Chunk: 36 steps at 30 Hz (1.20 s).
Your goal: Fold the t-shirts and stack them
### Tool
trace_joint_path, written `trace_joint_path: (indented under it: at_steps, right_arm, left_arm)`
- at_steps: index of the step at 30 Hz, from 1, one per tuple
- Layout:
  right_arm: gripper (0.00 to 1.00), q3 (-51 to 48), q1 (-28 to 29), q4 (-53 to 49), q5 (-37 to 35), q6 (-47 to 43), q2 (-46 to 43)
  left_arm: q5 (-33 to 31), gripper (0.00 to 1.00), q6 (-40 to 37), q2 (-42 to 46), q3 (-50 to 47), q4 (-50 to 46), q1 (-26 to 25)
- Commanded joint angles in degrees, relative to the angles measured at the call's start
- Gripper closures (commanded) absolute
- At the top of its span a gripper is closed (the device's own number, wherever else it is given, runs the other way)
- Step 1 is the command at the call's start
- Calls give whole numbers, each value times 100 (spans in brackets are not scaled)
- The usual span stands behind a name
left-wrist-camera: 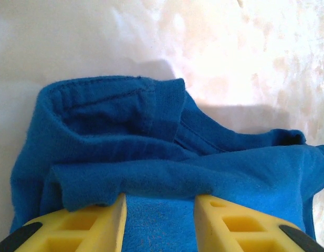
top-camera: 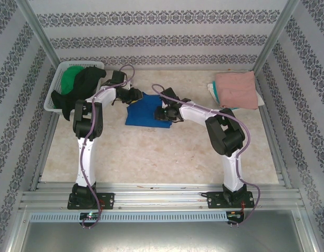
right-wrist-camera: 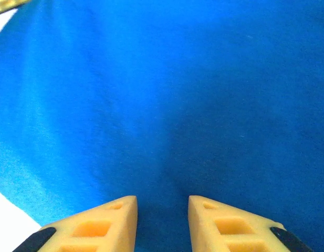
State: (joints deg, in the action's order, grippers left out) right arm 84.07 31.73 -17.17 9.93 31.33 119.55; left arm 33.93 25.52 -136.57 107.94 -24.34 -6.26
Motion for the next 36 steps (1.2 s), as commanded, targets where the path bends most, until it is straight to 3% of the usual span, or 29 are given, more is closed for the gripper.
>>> trace_joint_path:
  at_steps: [1, 4, 7, 13, 17, 23, 29, 36]
  right_arm:
    - [66, -372, -181, 7, -57, 21, -85]
    - [66, -682, -285, 0, -104, -39, -344]
    - [66, -1003, -414, 12, -203, -88, -806]
    - [65, -1085, -317, 69, -231, -123, -1396]
    - [64, -466, 5, 26, -324, -192, -1011]
    - [66, 612, 236, -171, -116, -110, 115]
    - [67, 213, 223, -237, -394, 84, 350]
    - [66, -630, 47, -343, -660, 69, -424]
  left_arm:
    - [-66, 61, -183, 81, -13, -344, 74]
    - [-70, 61, -146, 474, -244, -235, 75]
    - [-438, 72, -80, 993, -566, -230, 65]
    - [-542, 67, -64, 2204, -1582, 219, 64]
    - [-656, 66, -91, 2990, -2342, 421, 69]
    - [-1321, 63, -33, 4366, -4177, 1357, 64]
    - [-983, 61, -97, 4324, -4610, 1507, 55]
    - [-936, 60, -98, 3991, -4686, 1746, -30]
